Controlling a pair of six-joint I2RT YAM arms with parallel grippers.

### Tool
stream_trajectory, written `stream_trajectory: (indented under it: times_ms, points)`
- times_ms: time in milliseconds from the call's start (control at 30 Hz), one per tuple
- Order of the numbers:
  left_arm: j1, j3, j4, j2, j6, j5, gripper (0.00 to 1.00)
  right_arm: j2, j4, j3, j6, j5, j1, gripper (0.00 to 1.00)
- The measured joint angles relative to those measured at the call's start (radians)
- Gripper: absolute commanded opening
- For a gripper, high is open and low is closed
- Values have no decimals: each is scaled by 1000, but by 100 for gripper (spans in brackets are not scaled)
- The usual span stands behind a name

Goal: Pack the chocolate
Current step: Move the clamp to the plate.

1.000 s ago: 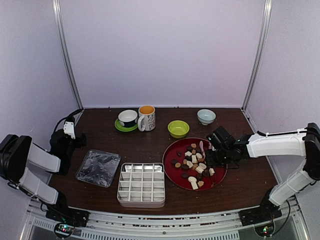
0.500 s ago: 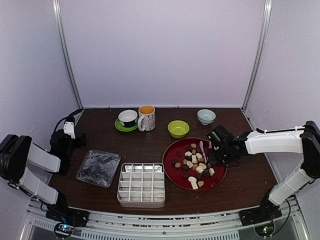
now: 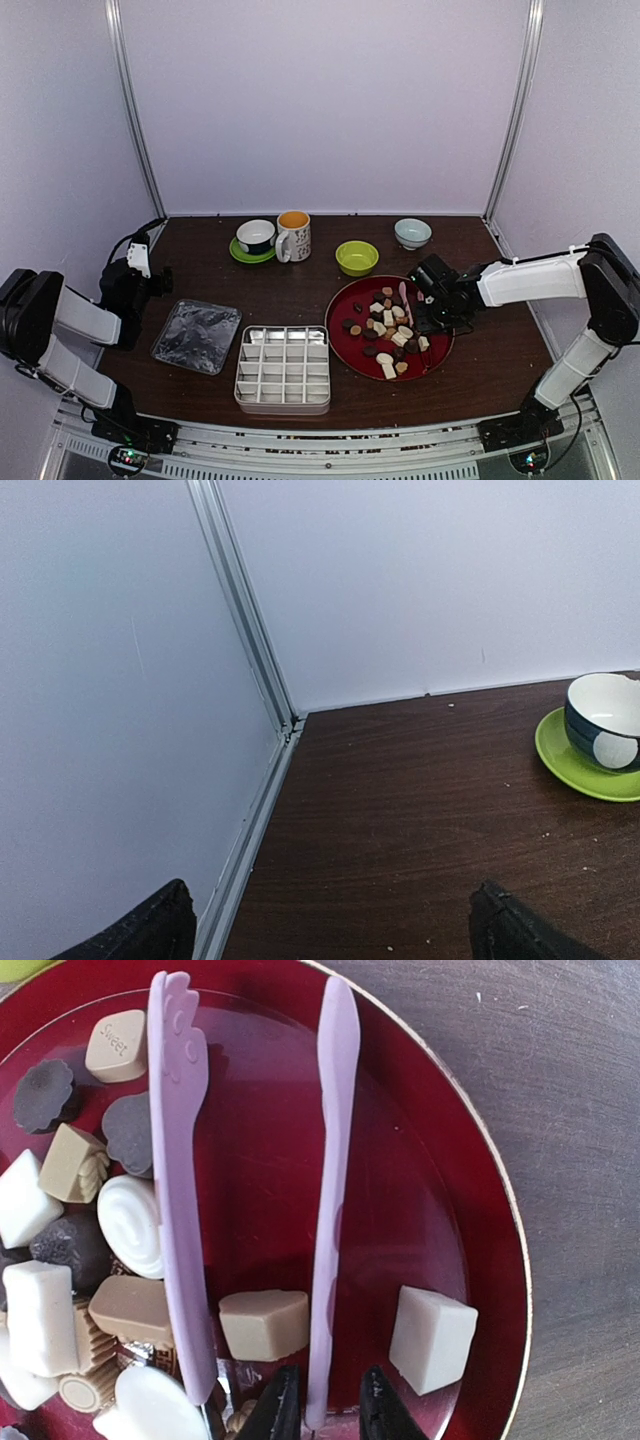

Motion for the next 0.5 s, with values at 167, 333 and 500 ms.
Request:
stream_trajectory:
  times_ms: [167, 333, 500]
  points:
    - [0, 0, 0, 0, 0, 0, 98, 26, 13, 6, 0, -5, -4, 18]
    - [0, 0, 0, 0, 0, 0, 98, 40, 13, 29, -2, -13, -6, 6]
    - [0, 0, 0, 0, 0, 0, 98, 20, -4, 33, -8, -13, -6, 0]
